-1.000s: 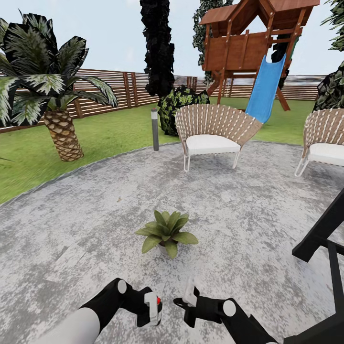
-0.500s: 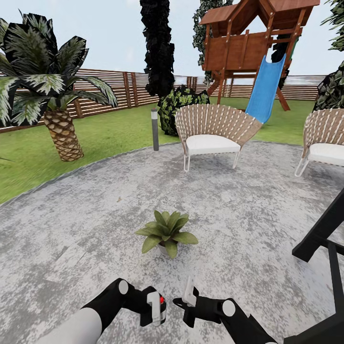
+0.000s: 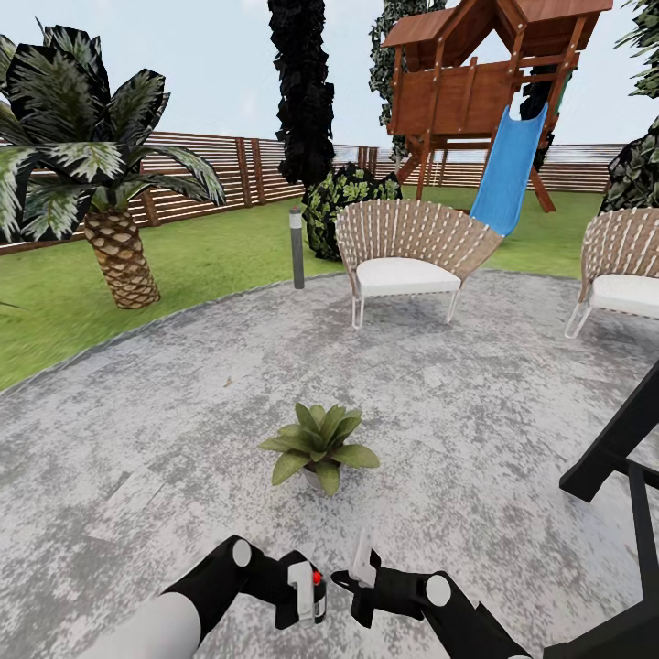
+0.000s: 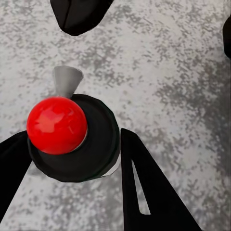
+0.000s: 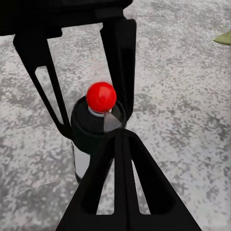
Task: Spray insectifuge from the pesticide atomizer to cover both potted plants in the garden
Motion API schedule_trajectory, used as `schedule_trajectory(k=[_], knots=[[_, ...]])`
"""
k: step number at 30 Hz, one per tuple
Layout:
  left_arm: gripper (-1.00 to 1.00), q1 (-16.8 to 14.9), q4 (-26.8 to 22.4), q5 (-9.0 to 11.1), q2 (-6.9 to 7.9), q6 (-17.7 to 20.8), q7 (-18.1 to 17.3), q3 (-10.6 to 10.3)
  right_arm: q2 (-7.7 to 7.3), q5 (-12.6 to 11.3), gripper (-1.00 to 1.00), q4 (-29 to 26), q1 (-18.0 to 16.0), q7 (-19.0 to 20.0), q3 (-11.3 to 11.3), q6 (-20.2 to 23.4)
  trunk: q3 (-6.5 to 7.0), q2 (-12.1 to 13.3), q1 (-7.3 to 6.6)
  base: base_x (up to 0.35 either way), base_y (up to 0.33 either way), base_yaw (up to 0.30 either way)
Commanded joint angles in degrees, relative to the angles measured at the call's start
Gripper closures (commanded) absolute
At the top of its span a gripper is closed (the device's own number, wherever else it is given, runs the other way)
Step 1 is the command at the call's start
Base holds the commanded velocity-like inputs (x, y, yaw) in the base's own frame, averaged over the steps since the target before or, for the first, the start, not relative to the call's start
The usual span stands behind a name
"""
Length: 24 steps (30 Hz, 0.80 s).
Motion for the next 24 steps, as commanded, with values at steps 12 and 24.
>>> schedule_trajectory(k=[12,24], knots=[[1.00,-0.02,-0.07,-0.18,-1.04,-0.28,0.10,0.01,0.01,0.53,1.00,-0.04,-0.02,-0.02,-0.07,-0.31,-0.05,-0.02,-0.01,0.000,0.000,0.000],[1.00,-0.02,0.09,-0.17,-0.80,-0.28,0.11,0.06,0.01,0.53,1.00,-0.02,-0.02,-0.02,-0.07,-0.31,-0.05,-0.02,-0.01,0.000,0.000,0.000]])
